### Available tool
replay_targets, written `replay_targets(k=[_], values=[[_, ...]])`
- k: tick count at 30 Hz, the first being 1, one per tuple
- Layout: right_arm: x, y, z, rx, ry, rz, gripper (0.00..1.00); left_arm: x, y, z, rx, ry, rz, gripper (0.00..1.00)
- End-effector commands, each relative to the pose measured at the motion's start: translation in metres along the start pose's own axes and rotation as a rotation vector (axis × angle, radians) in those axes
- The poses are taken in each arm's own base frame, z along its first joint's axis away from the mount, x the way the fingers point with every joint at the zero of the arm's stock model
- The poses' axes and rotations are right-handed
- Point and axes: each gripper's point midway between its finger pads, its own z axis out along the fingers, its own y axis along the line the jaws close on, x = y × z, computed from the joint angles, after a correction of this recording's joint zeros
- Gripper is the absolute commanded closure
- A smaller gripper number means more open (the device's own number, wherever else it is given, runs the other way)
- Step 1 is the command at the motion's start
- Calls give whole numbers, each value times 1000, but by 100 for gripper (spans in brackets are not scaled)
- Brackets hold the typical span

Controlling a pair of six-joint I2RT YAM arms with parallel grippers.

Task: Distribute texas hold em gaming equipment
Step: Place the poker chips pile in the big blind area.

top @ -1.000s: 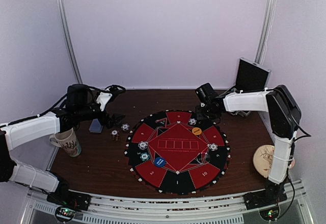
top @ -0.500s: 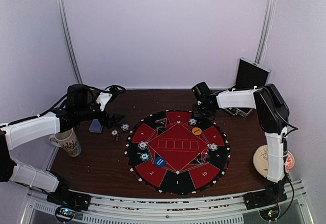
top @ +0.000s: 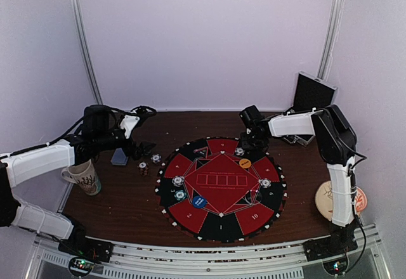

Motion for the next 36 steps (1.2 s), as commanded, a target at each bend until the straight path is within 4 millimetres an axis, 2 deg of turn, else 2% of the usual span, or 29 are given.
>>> replay_targets(k=[1, 8, 15, 20, 24, 26, 32, 35, 36], values=[[-12, 3, 2, -20, -26, 5, 75, -7, 5, -1, -20, -37, 16, 2], [-13, 1, 0, -8, -27, 0, 48, -7, 5, -1, -21, -37, 16, 2], [-31, -1, -22, -12, -65, 9, 40, -7, 6, -1, -24, -36, 17, 2], [-52, -10, -64, -13, -128, 22, 34, -4, 9, 0, -41, -23, 10, 2], [-67, -17, -114, -24, -207, 26, 30, 5, 15, 8, -65, 21, -2, 2], [-66, -21, -134, -16, -227, 17, 28, 12, 19, 14, -74, 51, -15, 2], [-43, -34, -183, 23, -270, 7, 25, 34, 37, 27, -95, 126, -82, 2], [-25, -35, -202, 13, -292, 4, 24, 45, 49, 31, -106, 156, -119, 2], [-13, -31, -204, 1, -290, -6, 24, 48, 53, 33, -110, 168, -134, 2]])
